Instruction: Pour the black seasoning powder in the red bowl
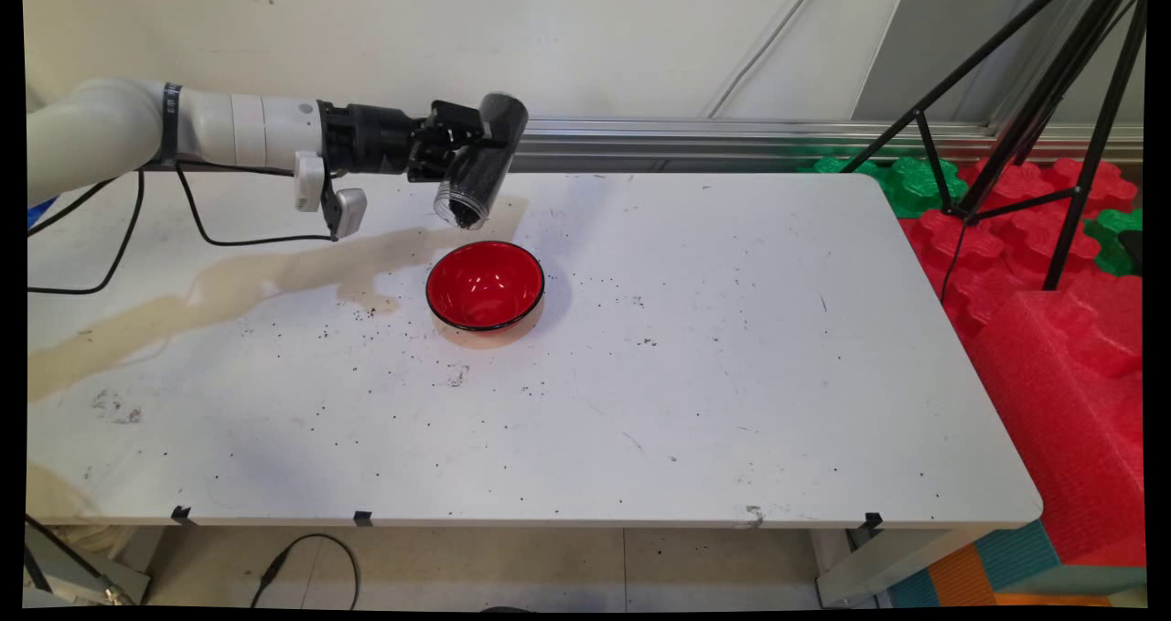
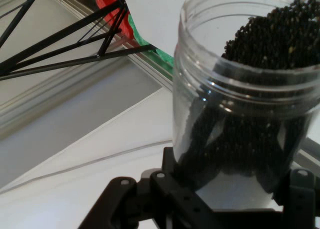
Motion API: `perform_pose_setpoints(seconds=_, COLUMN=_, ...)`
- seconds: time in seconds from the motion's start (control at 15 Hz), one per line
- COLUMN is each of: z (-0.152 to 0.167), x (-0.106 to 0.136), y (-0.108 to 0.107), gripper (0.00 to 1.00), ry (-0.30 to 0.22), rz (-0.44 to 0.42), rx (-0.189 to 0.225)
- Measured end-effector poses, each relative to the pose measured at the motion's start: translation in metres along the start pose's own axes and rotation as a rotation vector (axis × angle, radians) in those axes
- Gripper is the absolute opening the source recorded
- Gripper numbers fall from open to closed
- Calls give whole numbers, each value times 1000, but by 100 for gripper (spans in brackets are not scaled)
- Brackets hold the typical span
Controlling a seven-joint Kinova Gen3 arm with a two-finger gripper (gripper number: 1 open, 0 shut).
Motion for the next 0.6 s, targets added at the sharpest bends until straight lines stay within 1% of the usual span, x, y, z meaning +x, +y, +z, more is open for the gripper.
perform_pose_setpoints(seconds=0.6, z=-2, x=1, y=-4, gripper=0, ry=2, rz=38, rx=16)
